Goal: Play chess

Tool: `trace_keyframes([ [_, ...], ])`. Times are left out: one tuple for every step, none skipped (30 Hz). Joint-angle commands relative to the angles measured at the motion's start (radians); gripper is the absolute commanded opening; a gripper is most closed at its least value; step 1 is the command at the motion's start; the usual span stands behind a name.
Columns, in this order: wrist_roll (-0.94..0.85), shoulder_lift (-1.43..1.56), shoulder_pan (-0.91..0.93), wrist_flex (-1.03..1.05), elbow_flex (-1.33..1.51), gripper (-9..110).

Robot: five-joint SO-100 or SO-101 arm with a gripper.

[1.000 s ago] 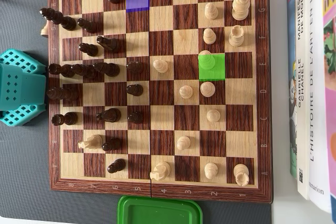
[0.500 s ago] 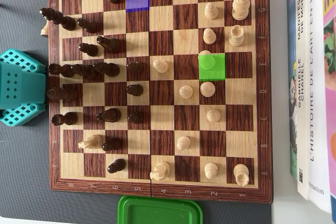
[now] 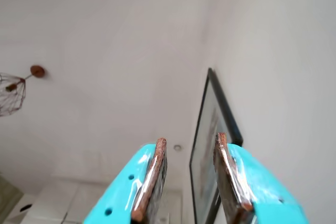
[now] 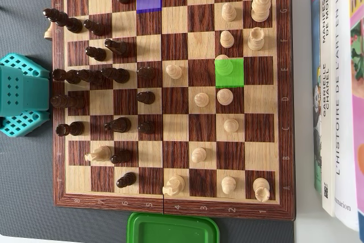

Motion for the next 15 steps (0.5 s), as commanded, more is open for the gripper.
trace_keyframes([
  [-0.006, -0.008, 0.002, -0.066, 0.018, 14],
  [-0.006, -0.008, 0.002, -0.084, 0.018, 14],
  [-0.006, -0.008, 0.002, -0.097, 0.018, 14],
  [-0.006, -0.008, 0.002, -0.107, 0.018, 14],
  [-0.006, -0.008, 0.002, -0.123, 0.018, 14],
  [-0.006, -0.008, 0.002, -0.138, 0.018, 14],
  [-0.006, -0.008, 0.002, -0.153, 0.018, 14],
  [-0.006, -0.008, 0.002, -0.166, 0.018, 14],
  [-0.006, -0.008, 0.002, -0.176, 0.018, 14],
  [-0.006, -0.008, 0.002, -0.190, 0.018, 14],
  [-0.006, -0.008, 0.002, -0.202, 0.018, 14],
  [-0.006, -0.008, 0.002, -0.213, 0.018, 14],
  [-0.006, -0.008, 0.002, -0.225, 0.018, 14],
  [-0.006, -0.008, 0.002, -0.236, 0.018, 14],
  [-0.006, -0.008, 0.002, -0.250, 0.018, 14],
])
